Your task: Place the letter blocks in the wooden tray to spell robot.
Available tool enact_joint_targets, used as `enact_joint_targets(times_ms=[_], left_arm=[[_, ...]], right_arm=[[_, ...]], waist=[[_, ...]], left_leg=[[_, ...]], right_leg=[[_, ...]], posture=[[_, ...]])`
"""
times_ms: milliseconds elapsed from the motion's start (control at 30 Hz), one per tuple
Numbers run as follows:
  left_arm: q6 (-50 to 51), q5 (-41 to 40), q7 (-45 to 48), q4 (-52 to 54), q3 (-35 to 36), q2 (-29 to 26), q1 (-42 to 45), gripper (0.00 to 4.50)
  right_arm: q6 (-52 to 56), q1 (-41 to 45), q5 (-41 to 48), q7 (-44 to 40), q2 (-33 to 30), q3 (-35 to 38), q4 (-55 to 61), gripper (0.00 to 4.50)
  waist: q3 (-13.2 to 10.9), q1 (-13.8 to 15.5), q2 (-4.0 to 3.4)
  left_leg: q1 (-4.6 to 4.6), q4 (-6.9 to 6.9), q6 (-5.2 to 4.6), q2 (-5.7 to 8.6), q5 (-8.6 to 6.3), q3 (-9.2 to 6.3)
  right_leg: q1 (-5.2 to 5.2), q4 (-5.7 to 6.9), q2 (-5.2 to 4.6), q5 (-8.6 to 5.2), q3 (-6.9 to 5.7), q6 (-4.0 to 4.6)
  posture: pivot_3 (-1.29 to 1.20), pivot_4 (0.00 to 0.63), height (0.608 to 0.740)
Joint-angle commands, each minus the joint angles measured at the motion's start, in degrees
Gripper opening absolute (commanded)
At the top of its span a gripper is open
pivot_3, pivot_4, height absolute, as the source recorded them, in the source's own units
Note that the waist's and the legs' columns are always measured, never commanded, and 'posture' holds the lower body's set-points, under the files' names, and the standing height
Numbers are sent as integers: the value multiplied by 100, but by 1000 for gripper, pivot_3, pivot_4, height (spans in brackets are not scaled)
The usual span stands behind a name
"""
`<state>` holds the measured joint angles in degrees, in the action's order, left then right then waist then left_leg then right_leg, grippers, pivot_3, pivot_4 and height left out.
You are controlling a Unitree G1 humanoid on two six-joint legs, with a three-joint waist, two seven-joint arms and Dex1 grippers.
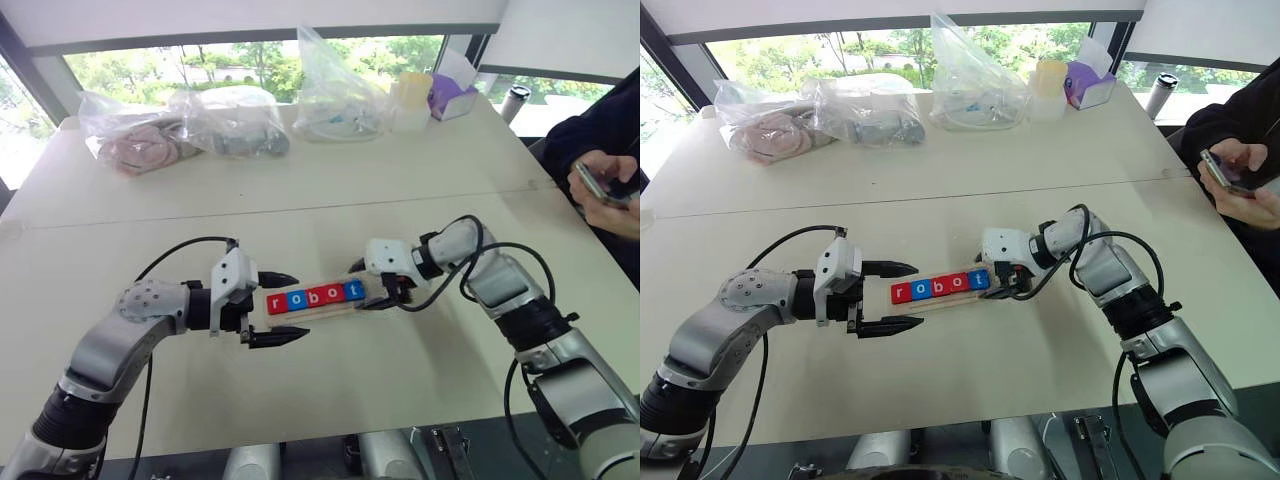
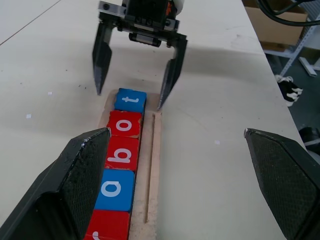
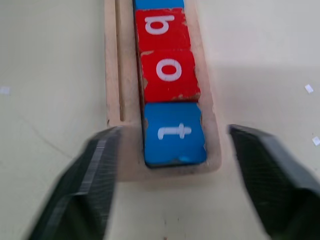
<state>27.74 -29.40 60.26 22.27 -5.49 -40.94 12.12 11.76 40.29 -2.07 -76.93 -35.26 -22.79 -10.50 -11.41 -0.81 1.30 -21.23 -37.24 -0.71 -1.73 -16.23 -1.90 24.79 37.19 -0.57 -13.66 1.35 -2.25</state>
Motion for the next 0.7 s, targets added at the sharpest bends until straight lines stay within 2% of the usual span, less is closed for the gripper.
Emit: enact_joint_targets(times_ms=[33,267,467,700], left_arm=[[-31,-73,0,135,125,-18,56,4500],[2,-80,-19,157,161,-50,21,4500],[131,-237,172,124,619,-524,-295,4500],[10,-183,392,41,1036,-967,-670,4500]], right_arm=[[152,138,116,-56,17,83,195,4470],[668,79,501,-66,-200,496,761,4470],[1625,-920,1201,130,-960,1378,2306,4470],[2326,-1674,1694,617,-1449,2127,3147,4470]], waist=[[0,2,0],[0,4,0],[0,19,0],[0,-2,0]], left_leg=[[-1,0,0,0,0,0],[-1,-1,0,0,0,-1],[-7,1,0,0,0,-8],[2,1,0,-1,0,-2]], right_leg=[[0,0,0,0,0,0],[0,0,-1,0,0,0],[1,-4,-4,-1,-4,0],[0,0,0,-6,-5,17]], posture=[[0,150,740],[0,150,740],[0,150,740],[0,150,740]])
